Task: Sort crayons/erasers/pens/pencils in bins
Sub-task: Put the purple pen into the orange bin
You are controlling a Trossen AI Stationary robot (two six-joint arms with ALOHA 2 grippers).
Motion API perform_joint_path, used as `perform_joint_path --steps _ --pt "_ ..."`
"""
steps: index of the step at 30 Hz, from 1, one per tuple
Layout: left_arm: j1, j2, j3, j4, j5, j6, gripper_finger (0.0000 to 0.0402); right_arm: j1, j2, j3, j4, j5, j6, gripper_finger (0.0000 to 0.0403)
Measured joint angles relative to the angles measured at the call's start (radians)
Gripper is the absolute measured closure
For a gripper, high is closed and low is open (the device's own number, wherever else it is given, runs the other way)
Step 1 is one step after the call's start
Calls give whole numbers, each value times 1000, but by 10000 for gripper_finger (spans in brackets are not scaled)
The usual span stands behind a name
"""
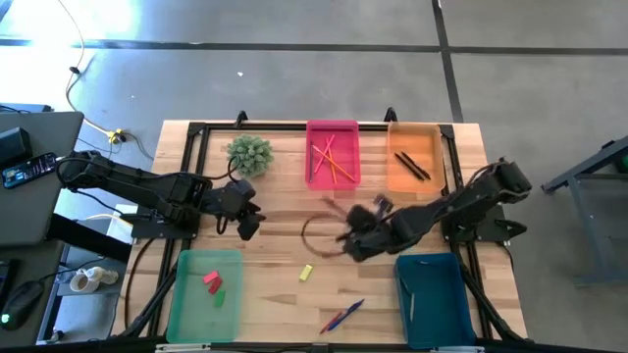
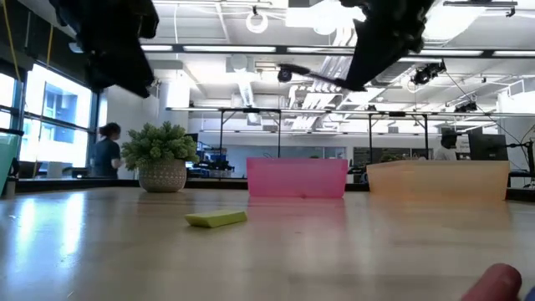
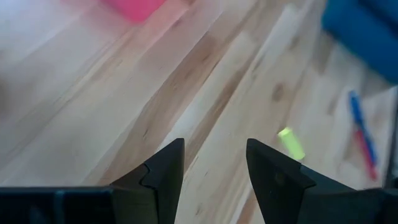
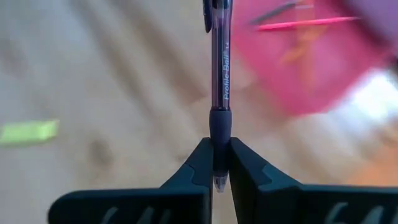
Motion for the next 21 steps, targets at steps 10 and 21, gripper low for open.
perform_joint_path --steps 10,21 --pt "0 0 0 212 0 39 241 -158 -221 0 -338 147 191 393" --pt "0 2 107 238 -35 92 241 -482 -383 1 -489 120 48 393"
